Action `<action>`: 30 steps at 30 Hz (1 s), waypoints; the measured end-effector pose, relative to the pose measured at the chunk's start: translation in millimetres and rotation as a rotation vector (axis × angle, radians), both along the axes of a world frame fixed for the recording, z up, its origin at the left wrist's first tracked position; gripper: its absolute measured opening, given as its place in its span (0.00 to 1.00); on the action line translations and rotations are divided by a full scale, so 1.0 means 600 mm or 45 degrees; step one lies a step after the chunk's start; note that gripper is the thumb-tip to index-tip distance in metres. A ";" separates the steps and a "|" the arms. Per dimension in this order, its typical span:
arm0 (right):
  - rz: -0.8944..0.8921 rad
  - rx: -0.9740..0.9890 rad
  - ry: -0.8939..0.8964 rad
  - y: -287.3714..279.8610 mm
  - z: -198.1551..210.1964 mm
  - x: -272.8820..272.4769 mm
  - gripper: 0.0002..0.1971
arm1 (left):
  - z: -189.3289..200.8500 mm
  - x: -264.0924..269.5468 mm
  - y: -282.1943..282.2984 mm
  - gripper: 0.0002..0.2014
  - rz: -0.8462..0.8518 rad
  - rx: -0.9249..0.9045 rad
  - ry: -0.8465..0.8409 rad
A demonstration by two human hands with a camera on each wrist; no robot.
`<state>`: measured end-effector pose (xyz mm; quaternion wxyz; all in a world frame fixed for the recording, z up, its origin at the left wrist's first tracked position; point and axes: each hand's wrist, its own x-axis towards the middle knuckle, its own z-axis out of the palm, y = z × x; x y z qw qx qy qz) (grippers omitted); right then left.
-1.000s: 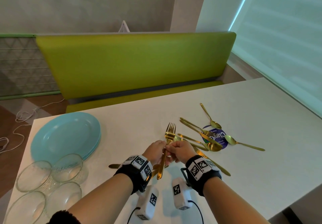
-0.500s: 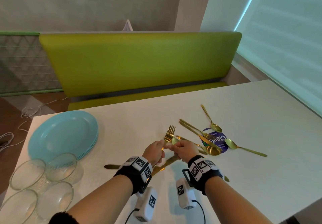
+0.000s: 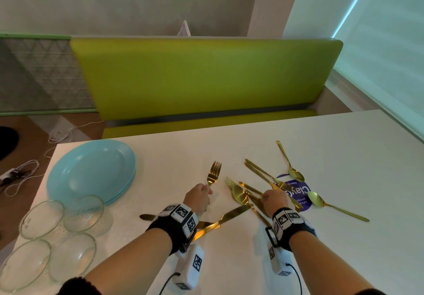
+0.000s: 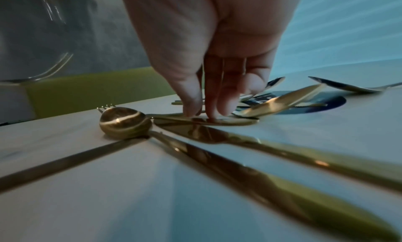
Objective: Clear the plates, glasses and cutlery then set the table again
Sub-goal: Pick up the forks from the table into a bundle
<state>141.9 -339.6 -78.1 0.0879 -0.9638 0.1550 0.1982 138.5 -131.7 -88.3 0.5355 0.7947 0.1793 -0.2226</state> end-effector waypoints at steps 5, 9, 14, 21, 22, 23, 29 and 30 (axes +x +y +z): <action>0.036 -0.063 0.019 0.004 -0.011 0.014 0.11 | 0.004 0.003 0.002 0.11 0.059 -0.092 0.041; 0.112 -0.100 0.030 0.006 -0.018 0.019 0.13 | 0.002 0.006 0.004 0.10 0.105 -0.172 0.083; 0.183 -0.110 0.033 0.007 -0.016 0.021 0.15 | -0.002 0.012 0.010 0.09 0.126 -0.203 0.124; 0.273 -0.117 0.034 0.009 -0.014 0.019 0.13 | -0.004 0.021 0.012 0.09 0.164 -0.235 0.157; 0.290 -0.121 0.028 0.009 -0.014 0.019 0.13 | -0.005 0.022 0.011 0.09 0.161 -0.232 0.158; 0.304 -0.126 0.018 0.009 -0.013 0.019 0.13 | -0.005 0.023 0.011 0.09 0.156 -0.227 0.157; 0.283 -0.113 0.028 0.004 -0.008 0.016 0.13 | -0.005 0.024 0.009 0.08 0.109 -0.212 0.179; 0.273 -0.104 0.030 0.004 -0.008 0.015 0.13 | -0.005 0.024 0.009 0.08 0.111 -0.215 0.182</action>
